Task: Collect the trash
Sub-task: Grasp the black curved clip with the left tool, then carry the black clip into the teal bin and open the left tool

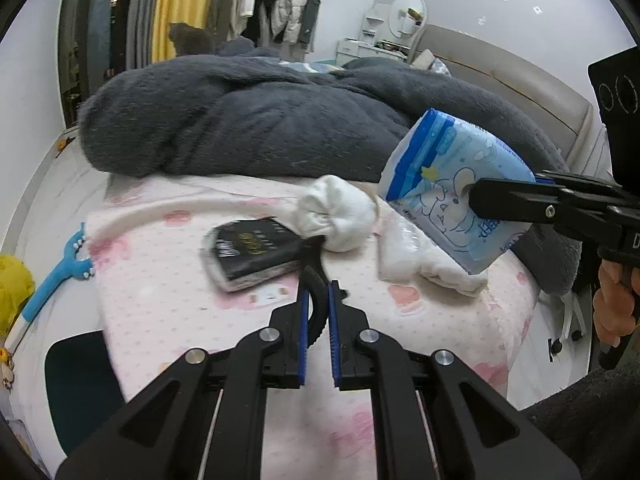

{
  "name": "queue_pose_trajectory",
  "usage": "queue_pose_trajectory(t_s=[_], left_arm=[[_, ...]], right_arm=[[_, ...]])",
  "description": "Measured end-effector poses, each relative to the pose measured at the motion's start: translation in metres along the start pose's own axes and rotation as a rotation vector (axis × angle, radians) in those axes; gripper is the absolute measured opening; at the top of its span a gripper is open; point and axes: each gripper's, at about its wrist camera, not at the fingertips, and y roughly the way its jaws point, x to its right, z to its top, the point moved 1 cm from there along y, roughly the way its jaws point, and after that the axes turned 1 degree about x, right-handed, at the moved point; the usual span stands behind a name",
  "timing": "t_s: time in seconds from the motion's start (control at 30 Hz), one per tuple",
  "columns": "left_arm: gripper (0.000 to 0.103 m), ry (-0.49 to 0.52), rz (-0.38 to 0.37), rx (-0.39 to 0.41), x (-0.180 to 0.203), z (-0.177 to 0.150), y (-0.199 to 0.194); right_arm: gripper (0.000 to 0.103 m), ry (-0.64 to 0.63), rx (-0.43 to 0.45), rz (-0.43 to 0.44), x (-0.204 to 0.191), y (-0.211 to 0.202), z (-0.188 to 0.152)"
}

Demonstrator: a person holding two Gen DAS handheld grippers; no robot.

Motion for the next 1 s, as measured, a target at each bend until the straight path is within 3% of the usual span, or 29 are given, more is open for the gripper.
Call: queue_pose_trajectory(t_s=[1.0], left_arm=[[0.010,-0.172,0.198,-0.021,-0.144,-0.040,-0.059]], right_arm=[[0.012,-0.087,-0.032,0.097,-0.110,0.090,0.047]])
